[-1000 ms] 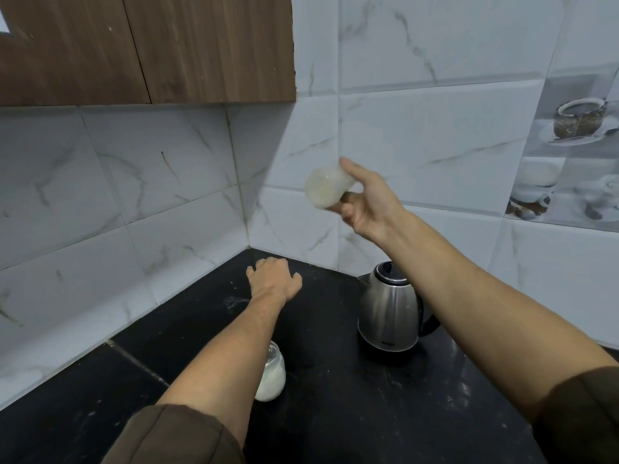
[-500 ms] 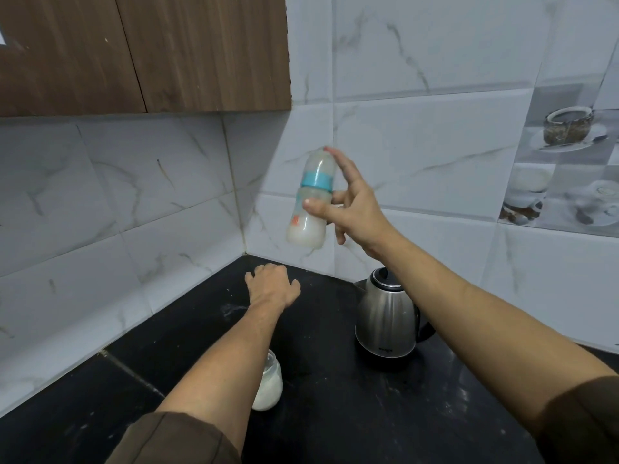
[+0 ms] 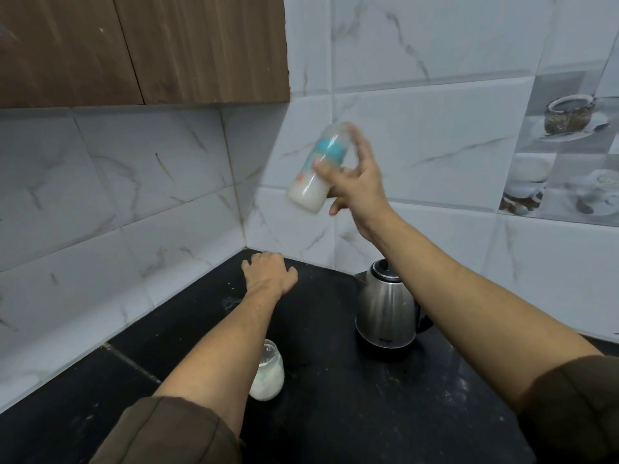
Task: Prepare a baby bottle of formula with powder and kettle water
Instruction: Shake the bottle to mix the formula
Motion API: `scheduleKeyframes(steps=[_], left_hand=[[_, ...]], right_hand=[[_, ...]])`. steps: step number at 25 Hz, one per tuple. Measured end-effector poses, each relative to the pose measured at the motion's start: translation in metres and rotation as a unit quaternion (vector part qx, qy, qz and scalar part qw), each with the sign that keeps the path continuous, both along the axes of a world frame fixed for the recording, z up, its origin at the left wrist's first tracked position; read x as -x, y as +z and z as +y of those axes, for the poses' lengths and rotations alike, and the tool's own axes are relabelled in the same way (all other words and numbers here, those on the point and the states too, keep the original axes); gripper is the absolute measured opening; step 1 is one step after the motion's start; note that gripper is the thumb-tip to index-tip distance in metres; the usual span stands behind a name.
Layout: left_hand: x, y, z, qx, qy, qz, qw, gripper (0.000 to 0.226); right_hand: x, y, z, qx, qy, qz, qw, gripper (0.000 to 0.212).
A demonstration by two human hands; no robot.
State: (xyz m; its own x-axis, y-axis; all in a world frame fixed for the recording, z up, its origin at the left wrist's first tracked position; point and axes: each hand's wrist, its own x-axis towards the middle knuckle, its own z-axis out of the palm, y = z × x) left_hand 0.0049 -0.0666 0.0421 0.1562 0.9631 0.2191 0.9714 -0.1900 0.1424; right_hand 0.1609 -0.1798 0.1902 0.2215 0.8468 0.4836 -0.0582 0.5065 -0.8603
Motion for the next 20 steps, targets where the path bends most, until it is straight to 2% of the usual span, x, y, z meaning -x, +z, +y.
scheduleKeyframes(steps=[1,2,3,6,7,8,9,11,12,13,16,17,18,20], left_hand=[[0.002,-0.001,0.001,-0.002,0.002,0.003,1.000,0.040],[0.004,-0.001,0.001,-0.004,0.005,0.003,1.000,0.041],[0.005,-0.002,0.002,-0.003,0.007,0.001,1.000,0.041],[0.001,-0.003,0.001,0.005,0.004,-0.014,1.000,0.041],[-0.002,-0.004,0.000,0.008,0.000,-0.018,1.000,0.040],[-0.005,-0.005,-0.001,0.009,-0.005,-0.020,1.000,0.040],[-0.007,-0.006,-0.002,0.010,-0.008,-0.017,1.000,0.040],[-0.008,-0.005,-0.003,0.007,-0.010,-0.011,1.000,0.043],[-0.007,-0.004,-0.003,0.006,-0.008,-0.010,1.000,0.043],[-0.006,-0.004,-0.003,0.006,-0.008,-0.011,1.000,0.043],[-0.004,-0.004,-0.001,0.010,-0.005,-0.017,1.000,0.041],[-0.004,-0.005,-0.001,0.013,-0.004,-0.016,1.000,0.042],[-0.003,-0.006,-0.001,0.015,-0.002,-0.014,1.000,0.043],[-0.001,-0.009,0.000,0.017,0.001,-0.010,1.000,0.044]], right_hand=[[-0.002,0.005,0.002,0.003,-0.035,0.090,0.995,0.085],[-0.004,0.008,0.003,0.003,-0.049,0.131,0.990,0.085],[-0.007,0.010,0.003,0.005,-0.042,0.115,0.992,0.086],[-0.004,-0.005,-0.007,0.007,0.069,-0.104,0.992,0.092],[-0.004,-0.010,-0.007,0.001,0.082,-0.133,0.988,0.091],[-0.003,-0.012,-0.006,-0.006,0.066,-0.106,0.992,0.089],[-0.002,-0.009,-0.002,0.002,0.023,-0.029,0.999,0.087],[-0.005,0.000,0.007,0.012,-0.035,0.154,0.987,0.087],[-0.008,0.003,0.009,0.018,-0.033,0.187,0.982,0.087],[-0.010,0.004,0.009,0.031,-0.022,0.166,0.985,0.088],[-0.006,-0.006,-0.006,0.039,0.074,-0.045,0.995,0.085],[-0.007,-0.009,-0.008,0.025,0.080,-0.070,0.994,0.084],[-0.009,-0.008,-0.007,0.013,0.054,-0.043,0.998,0.084],[-0.015,0.000,0.002,0.025,-0.024,0.113,0.993,0.083]])
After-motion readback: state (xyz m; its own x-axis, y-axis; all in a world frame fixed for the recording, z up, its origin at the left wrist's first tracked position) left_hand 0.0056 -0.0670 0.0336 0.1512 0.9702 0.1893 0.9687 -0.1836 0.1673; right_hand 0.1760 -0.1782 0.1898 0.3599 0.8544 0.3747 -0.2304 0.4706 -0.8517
